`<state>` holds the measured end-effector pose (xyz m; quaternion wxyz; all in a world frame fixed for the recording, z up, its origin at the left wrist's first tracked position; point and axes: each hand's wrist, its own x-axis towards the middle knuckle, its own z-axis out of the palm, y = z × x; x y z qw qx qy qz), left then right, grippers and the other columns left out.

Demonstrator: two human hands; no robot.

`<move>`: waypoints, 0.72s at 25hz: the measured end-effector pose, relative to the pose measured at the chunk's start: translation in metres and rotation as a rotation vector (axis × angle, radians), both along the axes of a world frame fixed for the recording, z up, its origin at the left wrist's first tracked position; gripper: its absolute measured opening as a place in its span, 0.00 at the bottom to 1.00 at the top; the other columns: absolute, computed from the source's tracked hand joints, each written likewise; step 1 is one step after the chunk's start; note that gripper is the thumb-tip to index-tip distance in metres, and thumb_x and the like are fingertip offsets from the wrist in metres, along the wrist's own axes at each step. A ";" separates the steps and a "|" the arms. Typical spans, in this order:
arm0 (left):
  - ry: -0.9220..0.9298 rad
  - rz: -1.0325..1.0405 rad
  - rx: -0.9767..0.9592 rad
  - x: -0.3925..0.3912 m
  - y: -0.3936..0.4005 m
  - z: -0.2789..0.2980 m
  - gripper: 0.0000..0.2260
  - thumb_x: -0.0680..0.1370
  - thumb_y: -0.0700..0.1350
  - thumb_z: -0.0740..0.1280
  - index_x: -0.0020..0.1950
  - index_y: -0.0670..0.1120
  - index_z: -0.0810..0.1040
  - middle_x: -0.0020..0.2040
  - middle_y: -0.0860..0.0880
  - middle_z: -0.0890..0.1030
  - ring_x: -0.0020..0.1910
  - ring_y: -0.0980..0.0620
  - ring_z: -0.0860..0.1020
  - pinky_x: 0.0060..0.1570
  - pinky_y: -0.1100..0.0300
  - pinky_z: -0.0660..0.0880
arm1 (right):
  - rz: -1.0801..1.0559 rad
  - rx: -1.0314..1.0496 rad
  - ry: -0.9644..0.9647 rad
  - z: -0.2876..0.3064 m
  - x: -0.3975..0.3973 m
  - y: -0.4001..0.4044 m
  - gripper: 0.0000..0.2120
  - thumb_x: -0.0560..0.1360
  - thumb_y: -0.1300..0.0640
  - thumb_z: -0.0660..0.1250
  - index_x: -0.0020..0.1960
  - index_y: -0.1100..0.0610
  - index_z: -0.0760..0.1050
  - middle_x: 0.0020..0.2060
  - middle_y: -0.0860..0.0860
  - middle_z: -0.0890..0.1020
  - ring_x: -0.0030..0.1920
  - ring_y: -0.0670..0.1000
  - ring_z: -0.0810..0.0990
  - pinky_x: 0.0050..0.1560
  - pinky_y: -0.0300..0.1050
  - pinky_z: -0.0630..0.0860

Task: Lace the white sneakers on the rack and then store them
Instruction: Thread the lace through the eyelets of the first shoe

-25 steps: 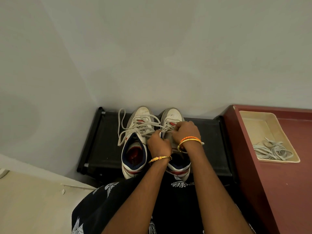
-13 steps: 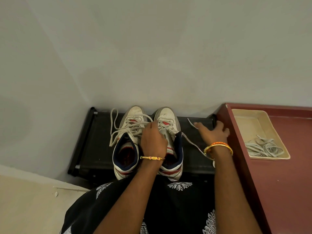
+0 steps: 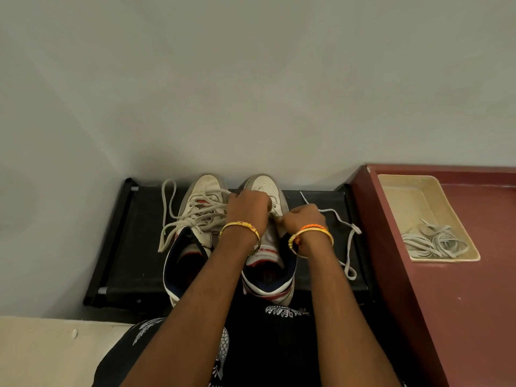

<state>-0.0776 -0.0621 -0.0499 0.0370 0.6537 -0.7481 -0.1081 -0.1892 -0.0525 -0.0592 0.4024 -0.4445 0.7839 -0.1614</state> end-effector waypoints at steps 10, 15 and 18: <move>-0.080 -0.085 -0.113 -0.006 0.005 -0.006 0.08 0.77 0.40 0.63 0.54 0.48 0.78 0.54 0.49 0.76 0.57 0.46 0.73 0.57 0.50 0.66 | -0.110 0.225 -0.363 0.026 -0.021 -0.005 0.08 0.72 0.65 0.70 0.50 0.65 0.77 0.36 0.55 0.78 0.34 0.52 0.76 0.30 0.42 0.71; 0.402 0.247 -0.112 0.008 0.008 -0.013 0.04 0.77 0.42 0.64 0.44 0.45 0.77 0.50 0.48 0.76 0.45 0.48 0.77 0.45 0.54 0.74 | -0.190 0.220 -0.400 0.017 -0.020 -0.004 0.13 0.71 0.65 0.70 0.55 0.67 0.76 0.39 0.57 0.79 0.36 0.53 0.76 0.33 0.45 0.72; 1.044 0.824 0.114 0.023 -0.003 -0.021 0.08 0.77 0.39 0.62 0.39 0.40 0.74 0.41 0.42 0.78 0.37 0.47 0.80 0.45 0.50 0.78 | -0.208 0.217 -0.398 0.011 -0.019 -0.006 0.15 0.70 0.66 0.71 0.56 0.68 0.77 0.45 0.59 0.81 0.36 0.53 0.76 0.32 0.45 0.72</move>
